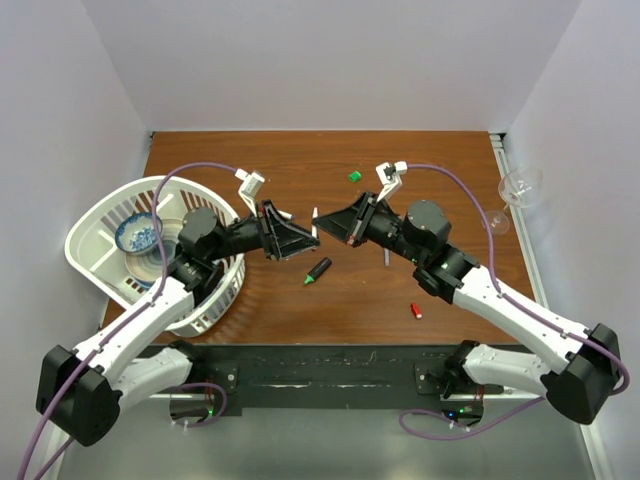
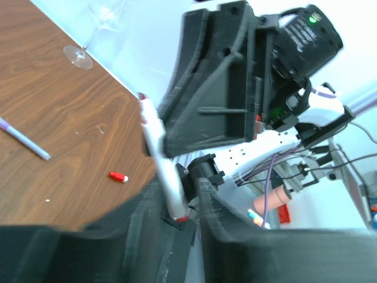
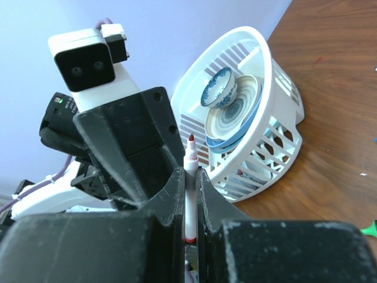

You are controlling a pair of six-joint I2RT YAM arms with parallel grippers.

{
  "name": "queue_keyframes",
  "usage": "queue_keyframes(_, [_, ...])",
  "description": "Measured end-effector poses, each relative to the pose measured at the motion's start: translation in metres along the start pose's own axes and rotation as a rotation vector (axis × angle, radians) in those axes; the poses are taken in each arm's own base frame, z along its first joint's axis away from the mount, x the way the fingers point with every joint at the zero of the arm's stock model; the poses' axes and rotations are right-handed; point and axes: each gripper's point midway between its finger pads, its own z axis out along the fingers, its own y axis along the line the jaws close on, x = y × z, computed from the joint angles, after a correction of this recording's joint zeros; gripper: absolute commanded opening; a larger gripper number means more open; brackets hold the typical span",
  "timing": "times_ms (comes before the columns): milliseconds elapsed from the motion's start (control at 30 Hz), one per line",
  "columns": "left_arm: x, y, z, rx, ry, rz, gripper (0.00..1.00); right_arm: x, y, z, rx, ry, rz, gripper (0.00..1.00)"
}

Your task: Insert the pens into the pen caps

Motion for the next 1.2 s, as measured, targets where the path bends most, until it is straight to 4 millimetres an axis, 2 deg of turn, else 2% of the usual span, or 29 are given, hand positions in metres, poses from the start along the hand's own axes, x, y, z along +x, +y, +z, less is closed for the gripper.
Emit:
queue_keyframes(33, [0.001,0.002,0.001,-0.002,0.001,-0.006,0.13,0.001,0.001,0.000,-0.005,0.003,0.003,0.00])
queue_keyframes(67, [0.001,0.004,0.001,-0.006,0.002,-0.015,0.02,0.001,0.003,0.001,-0.010,0.002,0.001,0.00])
queue_keyframes(133, [0.002,0.008,0.002,-0.015,0.002,-0.039,0.00,0.001,0.002,0.001,-0.011,0.002,-0.004,0.00])
queue_keyframes(167, [0.003,0.009,0.003,-0.016,0.002,-0.047,0.00,0.001,0.002,0.001,-0.009,0.003,-0.007,0.14])
queue_keyframes(267, [0.005,0.011,0.002,-0.017,0.003,-0.053,0.00,0.003,0.000,0.000,0.002,0.012,-0.005,0.30])
queue_keyframes(300, [0.006,0.011,0.002,-0.017,0.005,-0.054,0.00,0.005,-0.001,-0.001,0.007,0.016,-0.002,0.41])
queue_keyframes(333, [0.007,0.011,0.002,-0.015,0.009,-0.051,0.00,0.006,-0.003,-0.002,0.019,0.023,0.002,0.46])
queue_keyframes(467, [0.010,0.010,0.000,-0.019,0.020,-0.011,0.00,0.012,-0.014,-0.013,0.124,0.062,0.024,0.50])
queue_keyframes(600, [0.014,0.018,-0.005,-0.071,0.027,0.037,0.00,0.003,-0.027,-0.037,0.302,0.037,0.067,0.50])
queue_keyframes(733, [0.017,0.034,-0.012,-0.170,0.035,0.097,0.00,-0.003,-0.058,-0.080,0.536,-0.049,0.133,0.49])
queue_keyframes(833, [0.016,0.044,-0.018,-0.238,0.046,0.138,0.00,0.006,-0.090,-0.105,0.702,-0.093,0.193,0.45])
queue_keyframes(967, [0.012,0.052,-0.029,-0.335,0.059,0.212,0.00,0.039,-0.146,-0.135,0.929,-0.073,0.233,0.34])
queue_keyframes(1067, [0.005,0.056,-0.042,-0.414,0.050,0.286,0.00,0.069,-0.185,-0.161,1.100,-0.035,0.248,0.31])
queue_keyframes(1200, [-0.002,0.059,-0.062,-0.509,0.028,0.377,0.00,0.097,-0.218,-0.192,1.260,-0.001,0.268,0.30])
